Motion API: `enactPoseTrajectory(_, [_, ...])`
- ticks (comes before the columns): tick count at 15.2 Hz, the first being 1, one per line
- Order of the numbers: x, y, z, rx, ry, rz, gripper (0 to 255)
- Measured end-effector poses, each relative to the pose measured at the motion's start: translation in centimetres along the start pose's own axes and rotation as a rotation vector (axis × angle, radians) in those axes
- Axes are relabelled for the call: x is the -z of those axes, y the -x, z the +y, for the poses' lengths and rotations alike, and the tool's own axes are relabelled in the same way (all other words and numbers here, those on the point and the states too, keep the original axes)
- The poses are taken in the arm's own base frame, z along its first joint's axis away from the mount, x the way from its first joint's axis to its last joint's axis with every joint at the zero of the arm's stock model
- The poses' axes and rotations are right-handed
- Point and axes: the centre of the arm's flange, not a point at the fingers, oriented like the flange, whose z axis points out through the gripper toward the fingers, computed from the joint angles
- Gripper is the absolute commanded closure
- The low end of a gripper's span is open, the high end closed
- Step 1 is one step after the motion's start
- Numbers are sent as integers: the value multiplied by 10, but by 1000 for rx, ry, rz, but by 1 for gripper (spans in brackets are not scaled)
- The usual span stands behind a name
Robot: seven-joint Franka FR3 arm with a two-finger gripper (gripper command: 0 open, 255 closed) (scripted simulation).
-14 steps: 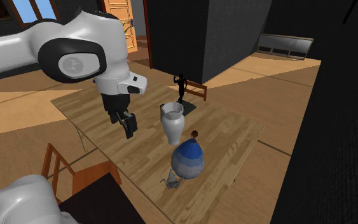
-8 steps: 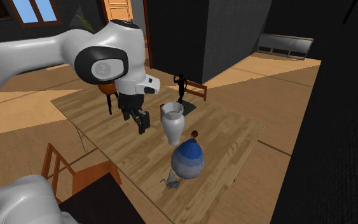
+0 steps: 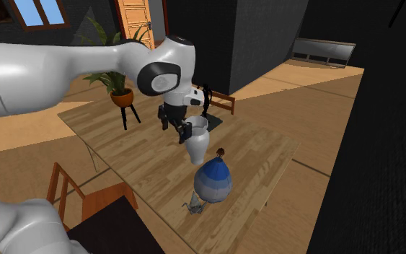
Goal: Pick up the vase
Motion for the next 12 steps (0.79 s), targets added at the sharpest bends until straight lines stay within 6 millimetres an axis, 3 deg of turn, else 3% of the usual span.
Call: enactPoseTrajectory(12, [-56,-150,-11,22,-75,-11,0])
